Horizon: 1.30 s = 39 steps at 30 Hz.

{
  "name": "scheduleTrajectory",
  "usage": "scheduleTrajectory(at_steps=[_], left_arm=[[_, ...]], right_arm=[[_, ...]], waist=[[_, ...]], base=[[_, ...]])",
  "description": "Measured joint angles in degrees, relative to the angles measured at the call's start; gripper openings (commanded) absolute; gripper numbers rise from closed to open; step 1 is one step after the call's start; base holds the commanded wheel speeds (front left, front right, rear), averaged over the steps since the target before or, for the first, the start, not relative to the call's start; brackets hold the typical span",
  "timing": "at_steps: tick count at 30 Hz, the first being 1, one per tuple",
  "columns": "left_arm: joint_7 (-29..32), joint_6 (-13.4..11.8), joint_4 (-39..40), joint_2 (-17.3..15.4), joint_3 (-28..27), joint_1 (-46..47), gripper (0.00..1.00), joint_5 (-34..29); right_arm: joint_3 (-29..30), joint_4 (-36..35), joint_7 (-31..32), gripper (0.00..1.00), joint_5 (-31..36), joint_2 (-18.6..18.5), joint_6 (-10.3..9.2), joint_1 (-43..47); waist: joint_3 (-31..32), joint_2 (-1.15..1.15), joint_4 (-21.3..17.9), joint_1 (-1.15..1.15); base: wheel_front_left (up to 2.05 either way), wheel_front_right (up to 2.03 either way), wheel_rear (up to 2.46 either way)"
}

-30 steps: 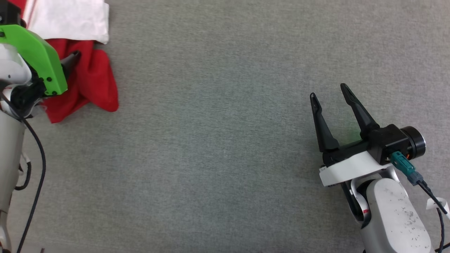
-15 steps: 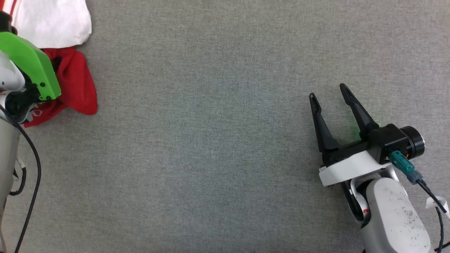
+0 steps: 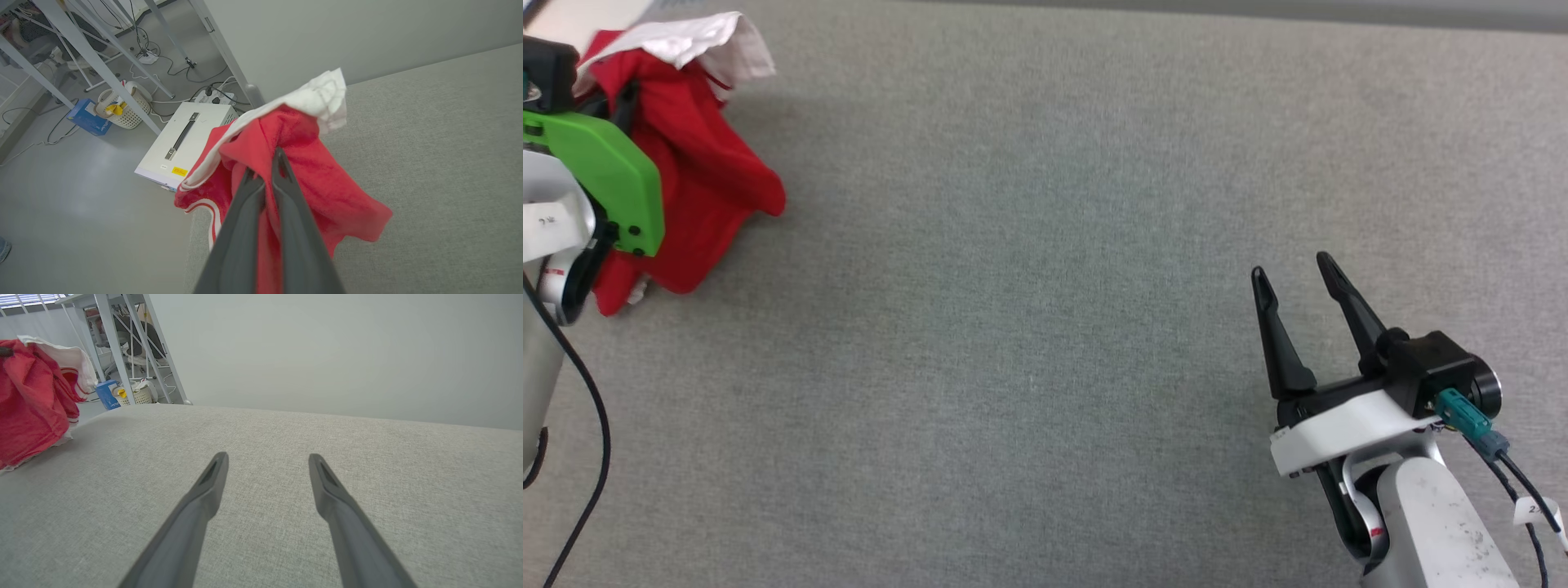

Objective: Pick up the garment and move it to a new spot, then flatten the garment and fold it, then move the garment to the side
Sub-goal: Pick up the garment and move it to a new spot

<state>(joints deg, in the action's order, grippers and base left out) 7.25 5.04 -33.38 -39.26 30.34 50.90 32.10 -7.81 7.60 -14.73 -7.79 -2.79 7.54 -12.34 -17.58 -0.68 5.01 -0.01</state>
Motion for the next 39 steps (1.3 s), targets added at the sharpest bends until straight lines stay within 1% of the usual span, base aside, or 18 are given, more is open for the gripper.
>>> scheduleTrajectory(at_steps=[5, 8, 11, 15, 20, 25, 29, 31, 33, 35, 37, 38, 39], left_arm=[[-1.8, -0.11, 4.94, 0.3, 1.08, -0.4, 0.0, -0.98], [-2.8, -0.24, 8.27, 1.31, 1.85, -0.38, 0.0, -1.59], [-3.26, -0.24, 11.11, 3.33, 3.26, -0.34, 0.0, -2.04], [-3.26, -0.21, 13.67, 7.11, 5.49, -0.05, 0.0, -2.19], [-4.31, 0.12, 15.36, 13.26, 8.98, 1.05, 0.0, -2.55], [-6.49, 0.69, 14.02, 19.96, 12.98, 2.04, 0.0, -3.71], [-8.23, 0.98, 11.0, 26.82, 18.04, 1.89, 0.0, -4.66], [-8.88, 1.37, 9.15, 30.78, 21.42, 0.88, 0.0, -4.64], [-9.58, 1.78, 7.24, 33.6, 24.68, -0.65, 0.0, -4.63], [-10.18, 1.89, 5.2, 35.52, 28.39, -2.68, 0.0, -4.32], [-10.31, 2.05, 3.35, 36.13, 31.21, -4.46, 0.0, -3.47], [-10.46, 2.13, 2.55, 36.12, 32.84, -5.37, 0.15, -2.92], [-10.74, 2.23, 1.97, 36.12, 33.96, -6.01, 1.0, -2.25]], right_arm=[[0.0, 0.08, 0.0, 1.0, -1.37, 0.0, 0.0, 1.69], [0.09, 0.03, 0.0, 1.0, -1.69, 0.0, 0.0, 2.25], [0.35, -0.03, 0.0, 1.0, -2.03, 0.01, 0.0, 2.87], [1.67, -0.32, 0.0, 1.0, -2.05, 0.07, 0.0, 3.22], [5.03, -1.26, 0.0, 1.0, -2.08, 0.07, 0.0, 3.35], [8.99, -2.22, 0.0, 1.0, -2.61, 0.05, 0.0, 3.32], [13.39, -2.94, -0.01, 1.0, -4.08, 0.03, 0.0, 3.27], [15.58, -3.21, 0.0, 1.0, -4.66, 0.02, -0.01, 3.1], [17.02, -3.38, 0.0, 1.0, -5.04, 0.0, 0.0, 2.92], [17.66, -3.44, 0.0, 1.0, -5.19, -0.04, -0.01, 2.7], [17.71, -3.53, 0.0, 1.0, -5.19, -0.03, 0.0, 2.67], [17.57, -3.65, 0.0, 1.0, -5.17, -0.02, -0.01, 2.64], [17.3, -3.76, 0.0, 1.0, -5.17, -0.02, -0.01, 2.62]], waist=[[4.37, 0.0, 0.26, 0.0], [6.68, 0.0, 0.25, 0.0], [8.64, 0.0, -0.09, 0.0], [10.33, 0.0, -1.47, 0.0], [10.99, 0.0, -4.4, 0.0], [10.83, 0.0, -7.59, 0.0], [10.43, 0.0, -10.31, 0.0], [10.16, 0.0, -11.64, 0.0], [9.9, 0.0, -12.7, 0.0], [9.57, 0.0, -13.72, 0.0], [9.26, 0.0, -14.4, 0.0], [9.05, 0.0, -14.62, 0.0], [8.87, 0.0, -14.72, 0.0]], base=[[0.0, 0.0, 0.0], [0.0, 0.0, 0.0], [0.0, 0.0, 0.0], [0.0, 0.0, 0.0], [0.0, 0.0, 0.0], [0.0, 0.0, 0.0], [0.0, 0.0, 0.0], [0.0, 0.0, 0.0], [0.0, 0.0, 0.0], [0.0, 0.0, 0.0], [0.0, 0.0, 0.0], [0.0, 0.0, 0.0], [0.0, 0.0, 0.0]])
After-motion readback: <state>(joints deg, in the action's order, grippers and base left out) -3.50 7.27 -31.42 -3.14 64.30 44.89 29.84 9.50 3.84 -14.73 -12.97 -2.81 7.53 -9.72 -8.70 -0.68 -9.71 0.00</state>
